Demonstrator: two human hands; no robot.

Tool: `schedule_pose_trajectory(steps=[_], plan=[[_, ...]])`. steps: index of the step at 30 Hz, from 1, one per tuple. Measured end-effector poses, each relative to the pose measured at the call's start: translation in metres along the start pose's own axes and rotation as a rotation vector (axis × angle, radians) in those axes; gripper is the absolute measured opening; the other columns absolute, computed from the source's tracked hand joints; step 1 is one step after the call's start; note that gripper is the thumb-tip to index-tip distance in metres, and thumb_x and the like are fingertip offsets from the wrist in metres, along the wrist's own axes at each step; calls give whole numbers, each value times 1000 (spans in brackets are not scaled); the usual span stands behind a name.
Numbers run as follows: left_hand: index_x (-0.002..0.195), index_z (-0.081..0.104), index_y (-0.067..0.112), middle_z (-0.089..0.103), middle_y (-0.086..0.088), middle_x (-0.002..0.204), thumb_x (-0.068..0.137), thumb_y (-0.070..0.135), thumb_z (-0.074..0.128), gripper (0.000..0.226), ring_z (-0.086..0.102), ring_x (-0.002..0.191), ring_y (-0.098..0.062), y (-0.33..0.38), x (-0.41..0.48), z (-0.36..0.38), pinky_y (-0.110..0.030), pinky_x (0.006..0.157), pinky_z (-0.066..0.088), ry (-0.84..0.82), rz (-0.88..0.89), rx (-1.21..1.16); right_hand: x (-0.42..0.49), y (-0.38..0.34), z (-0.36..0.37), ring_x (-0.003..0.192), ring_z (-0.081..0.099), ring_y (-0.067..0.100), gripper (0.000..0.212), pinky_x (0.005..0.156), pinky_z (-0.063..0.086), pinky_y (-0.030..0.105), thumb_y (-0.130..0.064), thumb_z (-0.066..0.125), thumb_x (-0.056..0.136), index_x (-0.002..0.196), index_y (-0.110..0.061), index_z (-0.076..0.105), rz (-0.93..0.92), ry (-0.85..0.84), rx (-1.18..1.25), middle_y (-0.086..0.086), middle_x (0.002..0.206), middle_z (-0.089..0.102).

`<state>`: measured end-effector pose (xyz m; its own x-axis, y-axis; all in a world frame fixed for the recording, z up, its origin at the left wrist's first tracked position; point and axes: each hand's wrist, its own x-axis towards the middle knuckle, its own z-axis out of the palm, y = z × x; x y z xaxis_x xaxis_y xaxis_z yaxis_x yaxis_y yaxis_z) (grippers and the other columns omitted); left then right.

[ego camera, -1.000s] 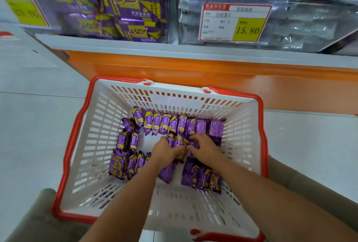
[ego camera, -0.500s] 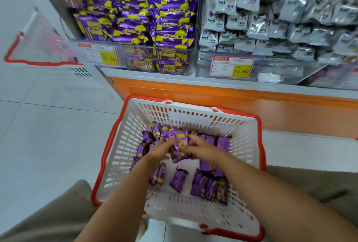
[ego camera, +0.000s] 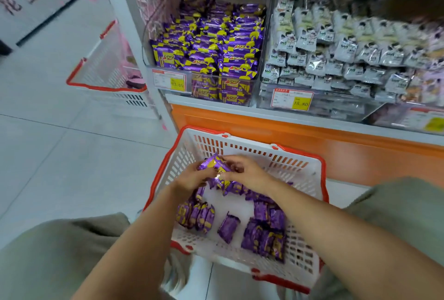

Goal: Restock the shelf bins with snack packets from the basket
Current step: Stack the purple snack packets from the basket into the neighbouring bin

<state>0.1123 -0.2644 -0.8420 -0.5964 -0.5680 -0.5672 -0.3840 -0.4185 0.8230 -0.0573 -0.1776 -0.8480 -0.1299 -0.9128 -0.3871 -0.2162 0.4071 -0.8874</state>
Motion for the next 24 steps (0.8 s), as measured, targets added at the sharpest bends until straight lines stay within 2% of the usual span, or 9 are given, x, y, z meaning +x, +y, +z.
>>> schedule_pose_trajectory(steps=[2,3,7,9,13,17,20,22,24], plan=[[85,69,10,65,-5,78,74,18,67,14,60,77,-15,7,-8,-6,-30,80,47,-49,18,21,-2,-10,-2,122,50,12,57,107,39,31,-30,78,79,132,-29,57,-55,13,-35,-3,135,54],[84,68,9,64,-5,77,75,14,67,11,60,76,-15,12,-13,-8,-29,79,49,-49,27,12,-3,-16,-2,121,50,13,57,104,39,30,-31,78,79,131,-32,57,-77,19,-43,-3,133,54],[98,65,1,60,-15,86,62,20,70,41,56,81,-26,31,-28,-14,-39,87,49,-16,105,-26,-11,-43,-3,120,50,9,65,94,41,24,-36,78,78,137,-32,50,-205,57,-58,-9,126,54],[99,64,-1,65,-14,87,60,21,70,46,61,81,-26,41,-37,-16,-40,89,51,-6,164,-61,-16,-58,-4,125,48,9,70,94,48,35,-41,77,75,139,-31,49,-259,52,-62,-8,133,52],[108,61,-6,67,-18,97,60,18,69,54,65,91,-25,62,-51,-20,-34,86,52,-17,270,-143,-21,-87,-8,122,54,12,71,105,45,33,-22,82,77,139,-16,48,-400,25,-128,2,136,54],[125,55,-5,63,-22,115,66,10,67,62,61,105,-30,86,-62,-24,-42,100,47,24,383,-127,-22,-119,-17,118,57,13,69,102,47,36,-16,83,75,136,-20,50,-518,97,-212,0,132,56],[131,52,1,65,-15,115,74,-1,64,58,61,103,-23,110,-67,-29,-29,89,51,151,486,-72,-17,-144,-28,120,53,13,72,102,45,37,-19,82,73,137,-24,50,-639,219,-331,-1,131,54],[130,54,5,66,-10,116,76,7,63,55,60,100,-18,129,-69,-32,-20,80,49,244,555,-13,-12,-164,-36,121,52,14,70,103,44,38,-19,79,72,136,-27,50,-689,283,-374,-5,129,53],[130,56,11,66,-5,116,83,10,62,47,59,100,-15,148,-72,-28,-21,84,47,300,607,41,-5,-183,-42,121,49,14,69,104,40,31,-16,77,74,138,-22,50,-704,327,-389,-4,130,51]])
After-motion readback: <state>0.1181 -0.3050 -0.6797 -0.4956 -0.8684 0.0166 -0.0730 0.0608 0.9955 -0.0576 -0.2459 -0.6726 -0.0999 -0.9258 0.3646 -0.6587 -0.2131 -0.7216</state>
